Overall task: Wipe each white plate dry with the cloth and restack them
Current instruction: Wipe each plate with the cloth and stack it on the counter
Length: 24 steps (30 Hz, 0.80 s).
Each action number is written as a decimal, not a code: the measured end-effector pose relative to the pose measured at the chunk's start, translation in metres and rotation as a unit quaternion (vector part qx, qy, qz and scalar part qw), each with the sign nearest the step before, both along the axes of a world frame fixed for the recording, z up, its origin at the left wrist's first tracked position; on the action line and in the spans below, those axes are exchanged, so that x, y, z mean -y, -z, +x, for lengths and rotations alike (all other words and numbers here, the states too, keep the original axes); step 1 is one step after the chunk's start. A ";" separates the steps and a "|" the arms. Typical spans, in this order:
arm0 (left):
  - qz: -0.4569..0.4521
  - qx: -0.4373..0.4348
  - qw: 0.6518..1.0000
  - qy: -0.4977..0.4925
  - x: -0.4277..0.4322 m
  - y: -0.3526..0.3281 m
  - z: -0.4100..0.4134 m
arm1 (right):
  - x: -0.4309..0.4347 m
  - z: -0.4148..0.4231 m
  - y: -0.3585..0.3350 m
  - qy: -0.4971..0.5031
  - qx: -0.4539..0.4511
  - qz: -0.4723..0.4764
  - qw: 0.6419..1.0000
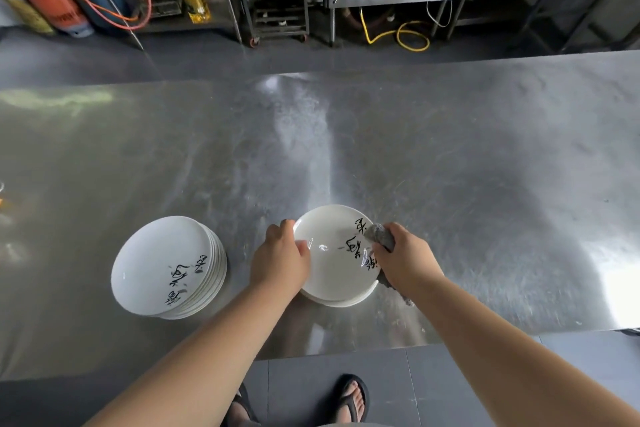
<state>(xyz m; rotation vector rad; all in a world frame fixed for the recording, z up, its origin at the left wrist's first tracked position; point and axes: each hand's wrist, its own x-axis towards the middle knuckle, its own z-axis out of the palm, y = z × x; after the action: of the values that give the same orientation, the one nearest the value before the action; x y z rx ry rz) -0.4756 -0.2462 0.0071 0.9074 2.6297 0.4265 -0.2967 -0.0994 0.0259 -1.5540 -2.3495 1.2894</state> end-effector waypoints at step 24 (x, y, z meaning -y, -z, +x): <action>0.030 0.004 0.990 -0.140 0.229 -0.043 -0.195 | 0.170 -0.209 -0.034 -0.143 0.032 -0.002 0.989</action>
<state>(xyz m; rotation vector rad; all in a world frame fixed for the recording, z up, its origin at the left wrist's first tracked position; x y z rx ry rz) -0.6705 -0.4757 0.0505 0.5494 2.7584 0.5784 -0.5059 -0.2696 0.0595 -1.3131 -2.6913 1.3104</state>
